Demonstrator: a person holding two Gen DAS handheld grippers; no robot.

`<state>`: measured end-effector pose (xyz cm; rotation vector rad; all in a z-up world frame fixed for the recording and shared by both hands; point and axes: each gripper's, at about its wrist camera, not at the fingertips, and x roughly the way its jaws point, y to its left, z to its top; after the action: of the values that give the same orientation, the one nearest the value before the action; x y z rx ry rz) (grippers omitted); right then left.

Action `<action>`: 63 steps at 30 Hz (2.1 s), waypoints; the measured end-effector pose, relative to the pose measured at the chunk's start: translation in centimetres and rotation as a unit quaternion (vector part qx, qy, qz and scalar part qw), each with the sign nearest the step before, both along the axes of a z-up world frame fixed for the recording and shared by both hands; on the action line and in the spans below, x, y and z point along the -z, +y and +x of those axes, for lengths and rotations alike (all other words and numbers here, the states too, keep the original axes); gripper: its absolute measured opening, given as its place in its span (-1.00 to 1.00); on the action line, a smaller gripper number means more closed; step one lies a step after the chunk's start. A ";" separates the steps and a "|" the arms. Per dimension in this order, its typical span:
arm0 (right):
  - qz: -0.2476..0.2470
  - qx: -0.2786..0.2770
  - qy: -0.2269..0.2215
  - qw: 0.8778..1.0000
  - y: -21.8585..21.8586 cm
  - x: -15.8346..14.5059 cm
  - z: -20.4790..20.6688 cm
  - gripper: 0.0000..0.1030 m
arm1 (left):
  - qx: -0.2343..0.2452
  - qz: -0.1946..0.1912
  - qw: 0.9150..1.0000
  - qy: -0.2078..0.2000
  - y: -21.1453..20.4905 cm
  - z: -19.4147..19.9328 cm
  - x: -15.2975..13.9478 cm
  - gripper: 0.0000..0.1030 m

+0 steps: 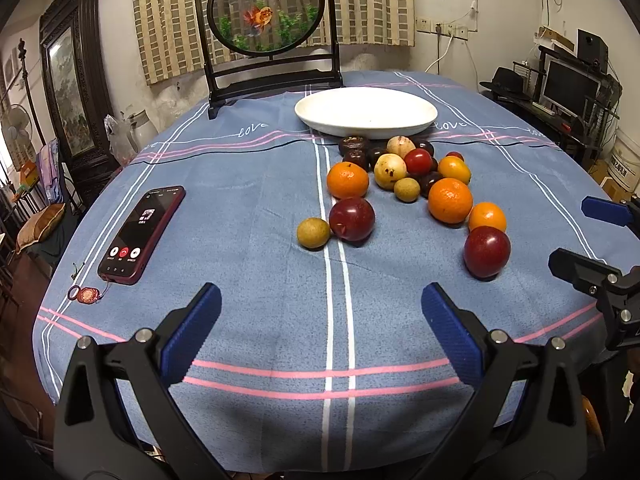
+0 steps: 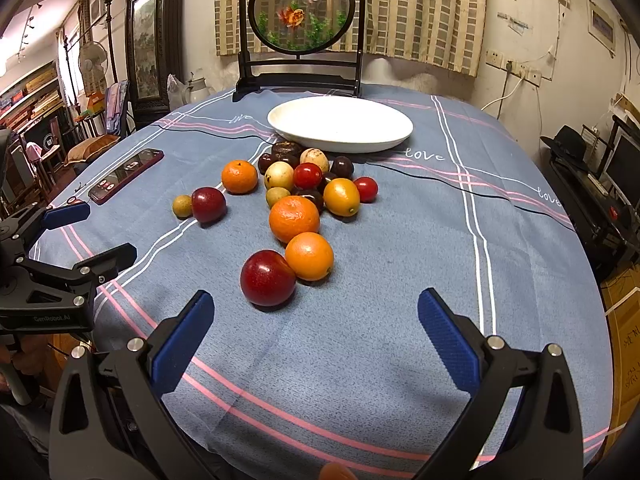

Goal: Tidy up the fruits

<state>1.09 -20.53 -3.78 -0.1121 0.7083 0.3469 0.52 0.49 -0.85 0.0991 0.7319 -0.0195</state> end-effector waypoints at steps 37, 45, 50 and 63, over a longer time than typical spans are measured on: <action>0.136 -0.008 -0.002 0.991 -1.4 1.2 0.9 0.97 | -0.006 -0.032 0.999 0.034 1.5 1.3 1.9 0.96; 0.125 -0.013 0.082 0.989 0.5 3.5 2.6 0.96 | -0.004 -0.026 0.999 0.023 2.6 2.3 2.4 0.96; 0.116 -0.025 0.101 0.988 1.9 3.4 3.1 0.64 | 0.013 -0.027 0.999 0.016 3.1 3.5 2.1 0.96; 0.092 -0.017 0.108 0.990 1.8 3.9 4.4 -0.04 | 0.133 -0.020 0.991 0.002 1.0 8.5 1.2 0.84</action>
<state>5.50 -18.73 -7.70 0.0901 0.8852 0.4599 9.03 1.47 -2.05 0.1572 0.7182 -0.2882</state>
